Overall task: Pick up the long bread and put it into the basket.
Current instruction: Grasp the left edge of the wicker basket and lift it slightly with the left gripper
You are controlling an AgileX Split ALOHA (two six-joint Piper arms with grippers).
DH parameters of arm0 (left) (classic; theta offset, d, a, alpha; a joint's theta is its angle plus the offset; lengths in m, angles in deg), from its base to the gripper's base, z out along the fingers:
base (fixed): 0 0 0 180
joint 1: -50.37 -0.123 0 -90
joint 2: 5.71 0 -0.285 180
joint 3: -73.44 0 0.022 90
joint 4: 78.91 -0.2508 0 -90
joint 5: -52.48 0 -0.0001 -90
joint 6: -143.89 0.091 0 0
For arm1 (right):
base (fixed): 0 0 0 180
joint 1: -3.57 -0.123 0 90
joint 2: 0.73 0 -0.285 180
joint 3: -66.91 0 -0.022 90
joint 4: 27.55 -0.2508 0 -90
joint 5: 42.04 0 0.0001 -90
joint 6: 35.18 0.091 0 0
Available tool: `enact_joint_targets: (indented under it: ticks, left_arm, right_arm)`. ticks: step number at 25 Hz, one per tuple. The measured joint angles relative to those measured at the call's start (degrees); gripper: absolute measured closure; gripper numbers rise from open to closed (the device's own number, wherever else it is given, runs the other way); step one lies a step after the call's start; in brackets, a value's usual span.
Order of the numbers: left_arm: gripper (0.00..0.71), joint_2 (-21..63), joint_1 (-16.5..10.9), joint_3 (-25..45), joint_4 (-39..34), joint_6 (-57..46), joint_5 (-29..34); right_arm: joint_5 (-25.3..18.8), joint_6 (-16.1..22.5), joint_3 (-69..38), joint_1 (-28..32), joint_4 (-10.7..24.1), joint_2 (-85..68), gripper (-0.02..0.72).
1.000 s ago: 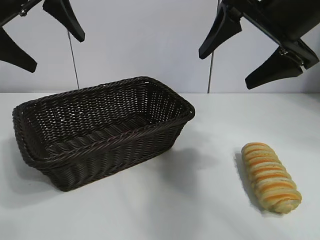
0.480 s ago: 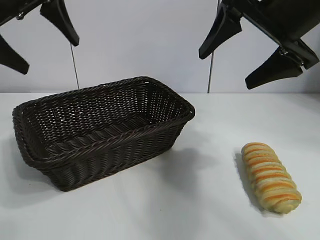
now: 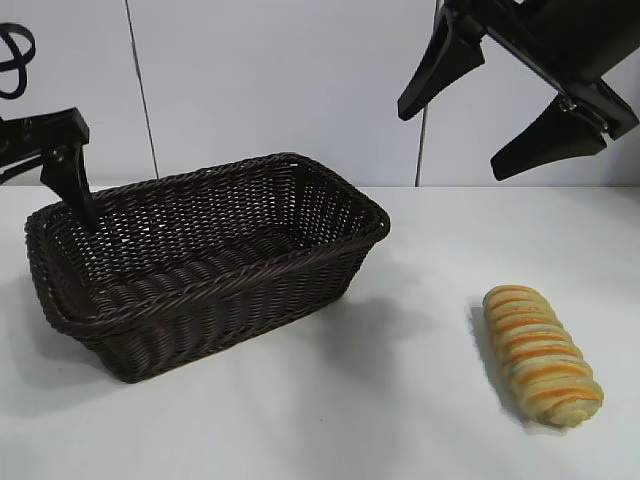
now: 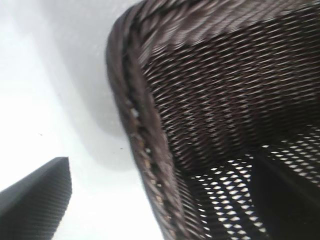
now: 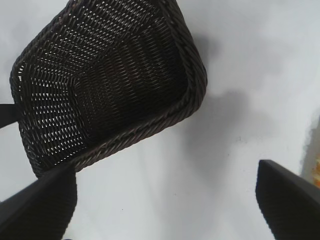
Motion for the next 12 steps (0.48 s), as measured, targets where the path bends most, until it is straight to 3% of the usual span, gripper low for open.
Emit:
enact_joint_targets:
  ticks: [5, 6, 8, 11, 12]
  left_arm:
    - [0.021, -4.08, 0.00, 0.00, 6.64, 4.36, -2.96]
    - [0.051, -4.44, 0.04, 0.00, 7.13, 4.73, -3.17]
    - [0.184, -4.44, 0.04, -0.06, 7.49, 4.86, -3.50]
    - [0.507, -4.44, 0.04, -0.49, 8.09, 5.05, -3.71]
    - [0.568, -4.44, 0.10, -0.81, 8.63, 4.62, -3.64]
  right_arm:
    - [0.00, 0.00, 0.00, 0.00, 0.00, 0.00, 0.008]
    - [0.00, 0.00, 0.00, 0.00, 0.00, 0.00, 0.008]
    - [0.00, 0.00, 0.00, 0.00, 0.00, 0.00, 0.008]
    - [0.00, 0.00, 0.00, 0.00, -0.05, 0.00, 0.008]
    - [0.00, 0.00, 0.00, 0.00, -0.05, 0.00, 0.008]
